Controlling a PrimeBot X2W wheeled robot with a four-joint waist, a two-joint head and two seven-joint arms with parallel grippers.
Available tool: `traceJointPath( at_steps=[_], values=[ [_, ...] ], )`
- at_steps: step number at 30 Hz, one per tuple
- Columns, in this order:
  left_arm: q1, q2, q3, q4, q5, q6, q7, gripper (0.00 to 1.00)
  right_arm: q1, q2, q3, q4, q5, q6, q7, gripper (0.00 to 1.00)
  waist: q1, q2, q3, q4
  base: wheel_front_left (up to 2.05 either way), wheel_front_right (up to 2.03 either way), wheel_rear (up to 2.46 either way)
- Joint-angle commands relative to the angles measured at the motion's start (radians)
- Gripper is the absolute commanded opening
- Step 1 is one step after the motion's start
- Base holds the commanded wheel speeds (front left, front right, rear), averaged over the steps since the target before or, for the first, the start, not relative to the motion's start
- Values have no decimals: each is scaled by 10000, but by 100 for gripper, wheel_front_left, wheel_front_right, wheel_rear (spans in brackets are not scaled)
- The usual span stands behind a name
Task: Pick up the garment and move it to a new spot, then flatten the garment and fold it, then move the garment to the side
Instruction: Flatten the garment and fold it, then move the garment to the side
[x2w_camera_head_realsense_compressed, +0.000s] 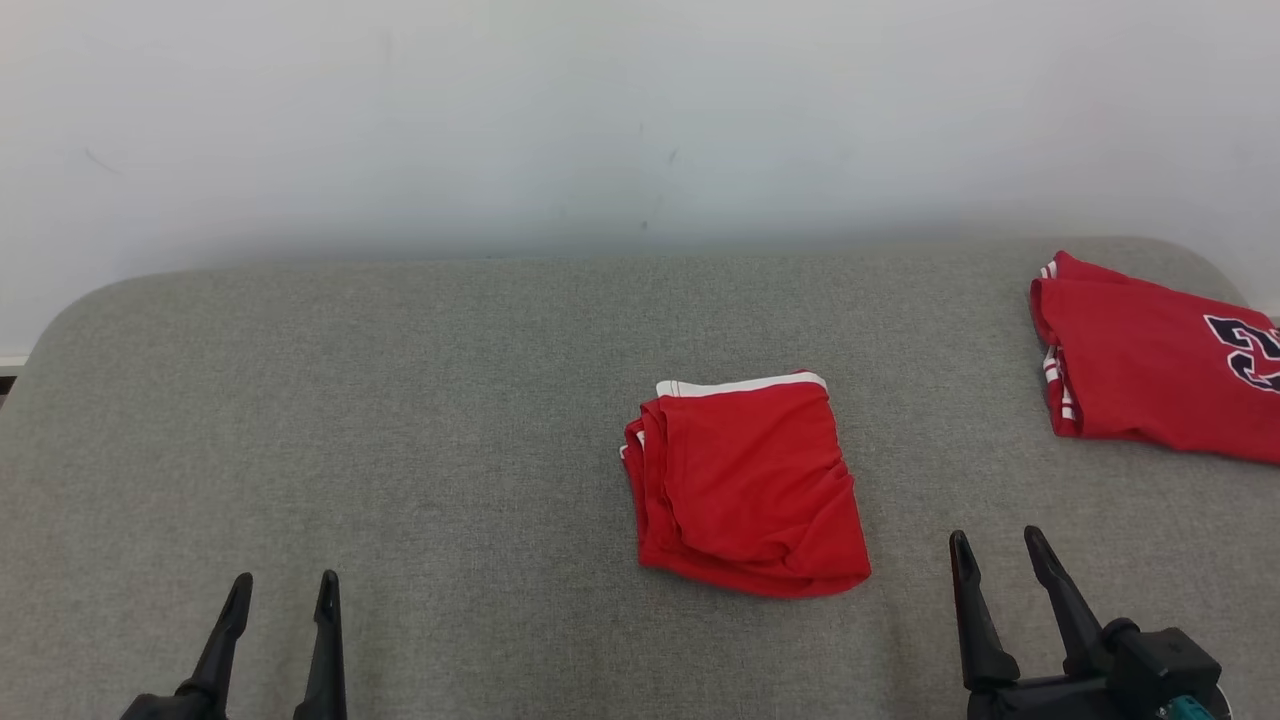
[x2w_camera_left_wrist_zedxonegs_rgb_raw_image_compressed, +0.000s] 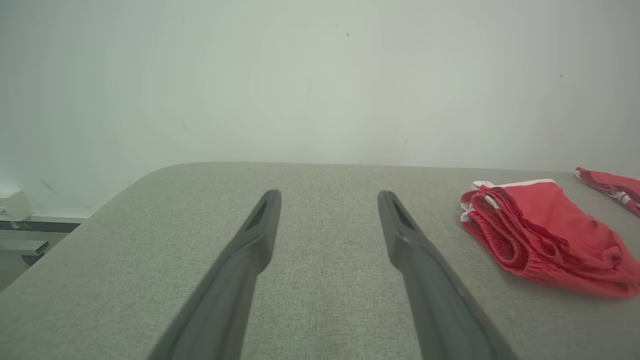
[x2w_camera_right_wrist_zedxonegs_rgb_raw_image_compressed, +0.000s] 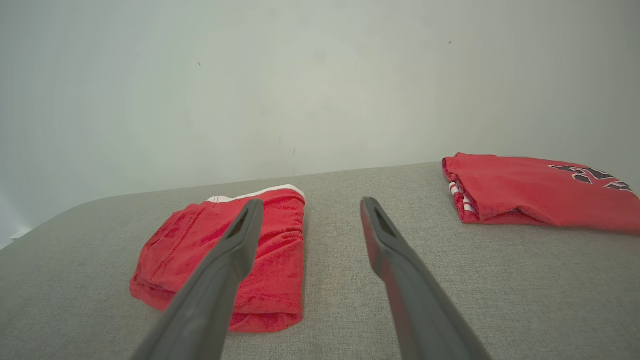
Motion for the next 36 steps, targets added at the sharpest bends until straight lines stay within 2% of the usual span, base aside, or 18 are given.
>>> traceJointPath(
  at_steps=[1,18,22,26,31,36],
  values=[
    [158,-10,29,-55,55,20,2,100,162,42,-53,-33,-47,3,0,100,1,0,-26,35,0,0,0],
    [194,-65,134,-11,110,20,3,100,60,205,9,246,-23,3,0,100,1,0,-22,49,0,0,0],
    [87,-67,88,-14,112,20,3,100,-643,-74,201,570,32,3,215,100,1,0,69,111,0,0,0],
    [-66,-69,16,-76,79,20,3,100,-1700,-279,394,1110,29,3,888,100,1,0,307,265,0,0,0],
    [-330,-87,-135,-31,-10,20,3,100,-3055,-301,509,2136,201,3,1793,100,1,0,694,579,0,0,0],
    [-594,-114,-276,28,-90,20,3,100,-4078,-373,617,3383,95,3,2221,100,1,0,1066,901,0,0,0]
  ],
)
